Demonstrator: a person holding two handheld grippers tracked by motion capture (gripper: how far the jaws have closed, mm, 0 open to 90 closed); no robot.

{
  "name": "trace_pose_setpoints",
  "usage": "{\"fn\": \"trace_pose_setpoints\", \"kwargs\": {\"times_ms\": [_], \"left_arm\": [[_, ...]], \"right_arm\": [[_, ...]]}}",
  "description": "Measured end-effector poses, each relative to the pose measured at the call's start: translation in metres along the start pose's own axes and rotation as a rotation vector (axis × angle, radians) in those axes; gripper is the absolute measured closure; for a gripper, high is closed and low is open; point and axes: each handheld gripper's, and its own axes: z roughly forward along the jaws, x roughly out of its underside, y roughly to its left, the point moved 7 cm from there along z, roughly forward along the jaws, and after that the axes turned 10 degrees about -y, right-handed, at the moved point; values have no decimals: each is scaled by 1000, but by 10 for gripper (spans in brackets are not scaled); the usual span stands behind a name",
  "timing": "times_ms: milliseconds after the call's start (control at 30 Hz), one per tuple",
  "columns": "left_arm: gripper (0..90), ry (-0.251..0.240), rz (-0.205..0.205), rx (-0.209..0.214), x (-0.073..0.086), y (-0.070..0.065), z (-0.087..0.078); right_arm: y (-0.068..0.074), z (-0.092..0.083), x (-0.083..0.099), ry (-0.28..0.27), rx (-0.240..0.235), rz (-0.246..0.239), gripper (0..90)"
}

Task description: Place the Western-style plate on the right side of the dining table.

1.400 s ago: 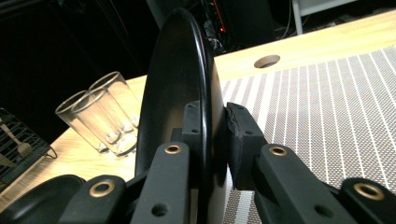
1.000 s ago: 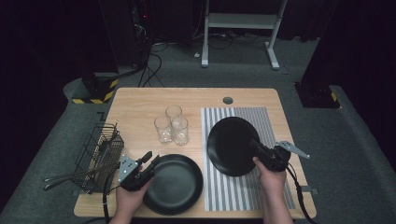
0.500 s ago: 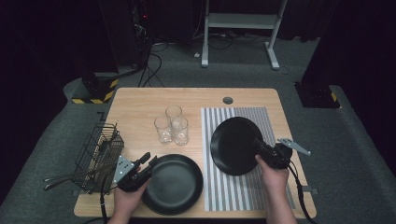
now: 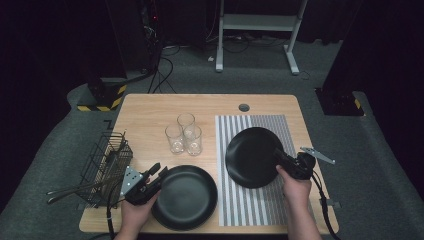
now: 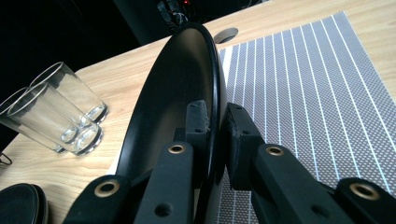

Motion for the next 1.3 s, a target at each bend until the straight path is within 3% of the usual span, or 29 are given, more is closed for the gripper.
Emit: {"fn": "trace_pose_setpoints", "kwargs": {"times_ms": [467, 1300], "left_arm": [[634, 5, -21, 18, 3, 1, -1], [634, 24, -16, 32, 7, 2, -1]], "right_arm": [[-12, -2, 3, 20, 6, 19, 817], [-28, -1, 9, 30, 21, 47, 815]]}}
